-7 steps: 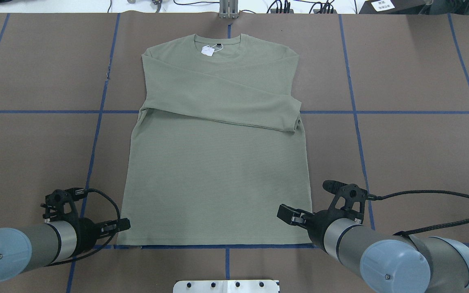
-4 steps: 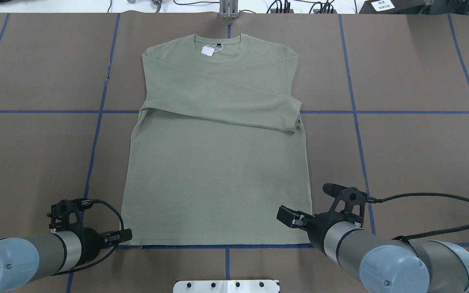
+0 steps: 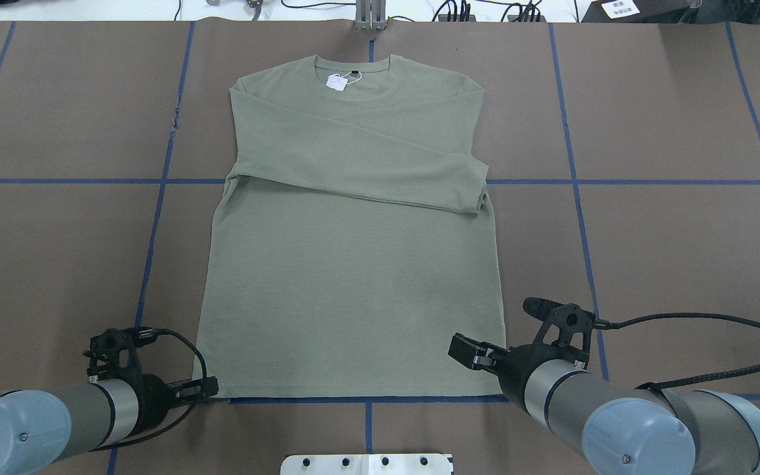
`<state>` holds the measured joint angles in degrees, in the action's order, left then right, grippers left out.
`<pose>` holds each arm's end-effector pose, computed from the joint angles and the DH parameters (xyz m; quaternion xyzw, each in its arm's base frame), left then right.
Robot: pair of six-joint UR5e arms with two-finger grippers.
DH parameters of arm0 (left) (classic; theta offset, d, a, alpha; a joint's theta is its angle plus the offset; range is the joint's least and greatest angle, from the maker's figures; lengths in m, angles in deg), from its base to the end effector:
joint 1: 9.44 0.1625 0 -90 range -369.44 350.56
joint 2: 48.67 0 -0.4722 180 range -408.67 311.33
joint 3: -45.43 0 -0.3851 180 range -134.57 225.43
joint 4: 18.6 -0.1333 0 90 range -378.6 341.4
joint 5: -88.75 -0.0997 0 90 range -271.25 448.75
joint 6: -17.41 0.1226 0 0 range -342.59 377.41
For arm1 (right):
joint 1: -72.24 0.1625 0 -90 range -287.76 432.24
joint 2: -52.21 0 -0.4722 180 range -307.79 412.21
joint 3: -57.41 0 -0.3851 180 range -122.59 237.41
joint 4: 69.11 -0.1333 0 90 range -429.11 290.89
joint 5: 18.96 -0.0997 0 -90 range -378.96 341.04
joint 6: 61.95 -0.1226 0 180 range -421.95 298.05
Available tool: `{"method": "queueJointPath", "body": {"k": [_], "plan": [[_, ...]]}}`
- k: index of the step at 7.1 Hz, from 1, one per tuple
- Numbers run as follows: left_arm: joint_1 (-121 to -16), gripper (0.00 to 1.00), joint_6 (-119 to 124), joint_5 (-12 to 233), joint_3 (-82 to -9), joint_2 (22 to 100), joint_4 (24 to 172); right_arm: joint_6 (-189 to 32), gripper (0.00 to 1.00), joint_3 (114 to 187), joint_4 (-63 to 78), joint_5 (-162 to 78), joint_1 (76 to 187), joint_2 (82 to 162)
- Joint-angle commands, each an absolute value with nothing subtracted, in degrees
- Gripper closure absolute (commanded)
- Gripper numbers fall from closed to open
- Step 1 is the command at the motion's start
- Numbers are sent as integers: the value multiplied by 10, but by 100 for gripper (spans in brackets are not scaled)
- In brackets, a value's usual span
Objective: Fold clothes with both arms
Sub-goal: 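Position both grippers at the hem corners and grasp the hem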
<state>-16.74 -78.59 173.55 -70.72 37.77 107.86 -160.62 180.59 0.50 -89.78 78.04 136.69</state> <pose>0.4600 -0.2045 0.4631 0.0451 0.4918 -0.1229 0.8608 -0.4764 -0.2229 0.3657 0.1327 -0.4897 0.1895 0.8406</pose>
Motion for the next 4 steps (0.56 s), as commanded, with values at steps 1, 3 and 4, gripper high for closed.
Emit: {"method": "queueJointPath", "body": {"k": [1, 3, 4], "plan": [[-160, 41, -786, 1735, -704, 384, 1078, -1606, 0, 1799, 5, -892, 780, 1367], [-161, 52, -786, 1735, -699, 386, 1078, -1607, 0, 1797, 4, -890, 780, 1367], [-161, 73, -787, 1735, -699, 386, 1078, -1607, 0, 1791, 4, -886, 777, 1366]]}}
